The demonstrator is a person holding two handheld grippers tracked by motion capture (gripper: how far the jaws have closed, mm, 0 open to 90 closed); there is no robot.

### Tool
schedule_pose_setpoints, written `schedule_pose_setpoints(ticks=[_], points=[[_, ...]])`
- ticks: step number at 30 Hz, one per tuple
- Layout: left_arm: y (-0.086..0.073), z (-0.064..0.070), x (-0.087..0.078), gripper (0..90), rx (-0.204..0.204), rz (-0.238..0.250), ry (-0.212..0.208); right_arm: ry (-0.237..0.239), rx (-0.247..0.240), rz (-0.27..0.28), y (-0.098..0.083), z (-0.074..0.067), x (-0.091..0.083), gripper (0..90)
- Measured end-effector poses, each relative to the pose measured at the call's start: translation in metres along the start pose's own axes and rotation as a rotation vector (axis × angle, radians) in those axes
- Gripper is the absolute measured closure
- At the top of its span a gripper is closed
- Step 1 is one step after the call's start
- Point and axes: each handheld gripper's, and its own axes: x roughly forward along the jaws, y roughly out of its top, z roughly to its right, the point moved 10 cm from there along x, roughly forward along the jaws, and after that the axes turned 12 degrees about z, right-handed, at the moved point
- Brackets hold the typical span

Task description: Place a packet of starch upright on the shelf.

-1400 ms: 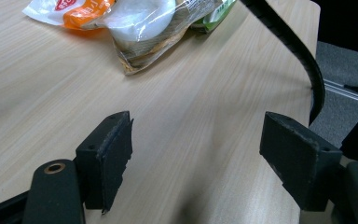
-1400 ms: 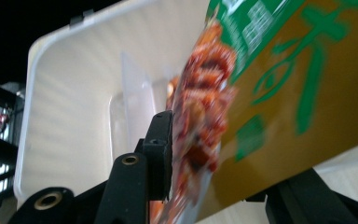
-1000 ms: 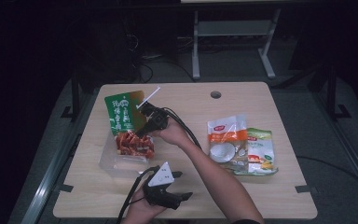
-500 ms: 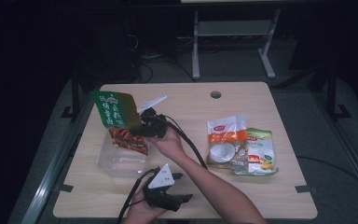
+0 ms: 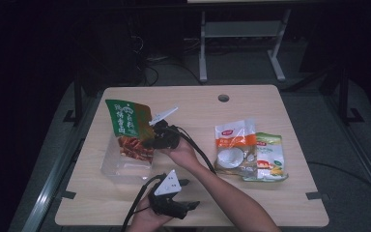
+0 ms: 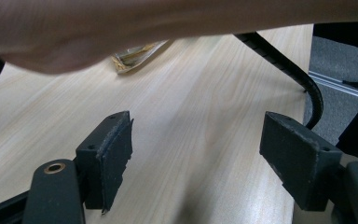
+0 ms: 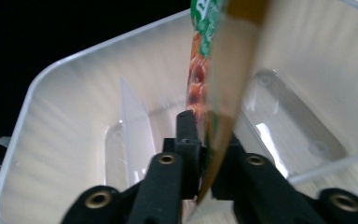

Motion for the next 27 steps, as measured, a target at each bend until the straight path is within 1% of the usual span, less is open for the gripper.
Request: schedule_pose_setpoints(ticks=[2,5,6,7,10,14,15,16,17,19,20,22,27], points=[[0.0,0.0,0.0,24.9,0.001,0.0,0.001,0.016,0.034,0.018,0.004,0.0,-0.005,70.3],[-0.001,0.0,0.0,24.8,0.0,-0.003,0.001,0.006,0.025,0.014,0.008,0.0,-0.014,63.3],[-0.001,-0.001,0.001,24.7,-0.002,-0.003,0.002,0.004,0.024,0.006,0.008,0.0,-0.017,61.7],[-0.001,-0.001,0.001,24.7,0.0,-0.002,0.002,-0.001,0.013,0.001,0.008,0.0,-0.02,59.7],[-0.001,-0.002,0.001,24.6,-0.001,-0.005,0.004,-0.012,0.007,-0.004,0.009,0.002,-0.03,56.4],[-0.001,-0.003,0.001,24.5,-0.004,-0.005,0.01,-0.012,0.018,0.002,0.01,0.004,-0.045,50.9],[-0.001,-0.004,0.001,24.5,-0.008,-0.007,0.011,-0.016,0.02,0.001,0.01,0.004,-0.049,50.2],[-0.001,-0.003,0.001,24.5,-0.022,-0.004,0.013,-0.02,0.024,0.003,0.01,0.004,-0.053,49.3],[-0.001,-0.004,0.001,24.5,-0.02,-0.003,0.015,-0.024,0.016,0.008,0.01,0.005,-0.057,48.6],[-0.001,-0.006,0.0,24.5,-0.01,-0.008,0.015,-0.032,0.017,0.01,0.01,0.005,-0.066,46.7],[-0.001,-0.006,0.0,24.5,-0.015,-0.006,0.018,-0.036,0.012,0.014,0.01,0.007,-0.07,46.6],[-0.001,-0.008,-0.001,24.4,-0.012,-0.008,0.02,-0.043,0.021,0.018,0.009,0.008,-0.078,45.9],[-0.001,-0.01,-0.002,24.4,-0.022,-0.008,0.027,-0.079,0.028,0.0,0.0,0.014,-0.097,44.6]])
